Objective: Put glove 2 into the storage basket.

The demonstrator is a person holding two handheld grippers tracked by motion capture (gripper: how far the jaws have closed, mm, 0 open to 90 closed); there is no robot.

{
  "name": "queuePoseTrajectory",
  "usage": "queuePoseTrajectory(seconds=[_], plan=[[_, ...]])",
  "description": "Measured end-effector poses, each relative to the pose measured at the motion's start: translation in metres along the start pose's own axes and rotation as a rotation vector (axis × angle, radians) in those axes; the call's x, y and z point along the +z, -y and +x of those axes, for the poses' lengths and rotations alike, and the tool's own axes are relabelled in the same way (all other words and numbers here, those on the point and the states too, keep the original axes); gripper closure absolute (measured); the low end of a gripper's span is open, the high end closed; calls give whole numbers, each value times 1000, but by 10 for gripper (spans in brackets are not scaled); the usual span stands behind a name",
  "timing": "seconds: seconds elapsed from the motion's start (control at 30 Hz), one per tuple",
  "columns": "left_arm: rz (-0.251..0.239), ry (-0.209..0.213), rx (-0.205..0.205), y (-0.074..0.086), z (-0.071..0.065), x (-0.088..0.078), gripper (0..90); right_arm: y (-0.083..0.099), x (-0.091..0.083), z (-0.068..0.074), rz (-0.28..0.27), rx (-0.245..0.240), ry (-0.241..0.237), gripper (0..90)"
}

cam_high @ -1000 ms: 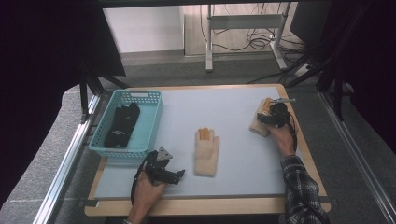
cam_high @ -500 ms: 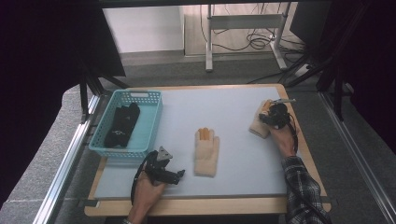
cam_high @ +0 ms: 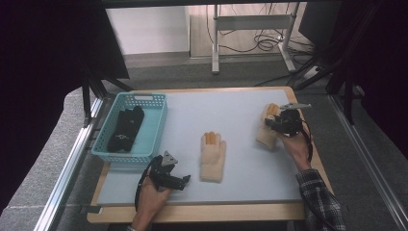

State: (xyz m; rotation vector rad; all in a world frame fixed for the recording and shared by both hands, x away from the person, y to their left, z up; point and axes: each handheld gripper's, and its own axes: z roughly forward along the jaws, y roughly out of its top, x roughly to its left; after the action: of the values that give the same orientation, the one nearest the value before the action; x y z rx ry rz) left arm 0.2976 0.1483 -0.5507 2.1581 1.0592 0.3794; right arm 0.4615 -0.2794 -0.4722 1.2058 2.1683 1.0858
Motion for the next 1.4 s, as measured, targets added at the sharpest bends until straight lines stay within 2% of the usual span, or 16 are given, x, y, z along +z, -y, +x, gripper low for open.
queuePoseTrajectory(seconds=[0.1, 0.3, 0.43, 0.53, 0.73, 0.87, 0.97, 1.13, 1.4], plan=[[0, 0, 0, 0, 0, 0, 13, -1, -8, 11, -13, -10, -30, 596], [-4, -1, -4, 0, 0, 0, 13, 0, -21, 43, -20, -63, -100, 596], [-5, -1, -5, 0, 0, 0, 13, 0, -29, 73, -29, -105, -165, 595], [-4, -2, -3, 0, 0, 0, 13, 1, -31, 89, -31, -111, -203, 595], [-6, -2, -3, 0, 0, 0, 13, 1, -31, 125, -25, -119, -271, 592], [-3, -2, 0, 0, 0, 0, 13, 1, -22, 151, -17, -120, -316, 591], [-4, -2, 0, 0, 0, 0, 13, 2, -12, 168, -4, -124, -328, 591], [-6, -2, -2, 0, 0, 0, 13, 4, 4, 188, 11, -129, -335, 590], [-4, -1, -4, 0, 0, 0, 13, 14, 31, 199, 43, -130, -292, 553]])
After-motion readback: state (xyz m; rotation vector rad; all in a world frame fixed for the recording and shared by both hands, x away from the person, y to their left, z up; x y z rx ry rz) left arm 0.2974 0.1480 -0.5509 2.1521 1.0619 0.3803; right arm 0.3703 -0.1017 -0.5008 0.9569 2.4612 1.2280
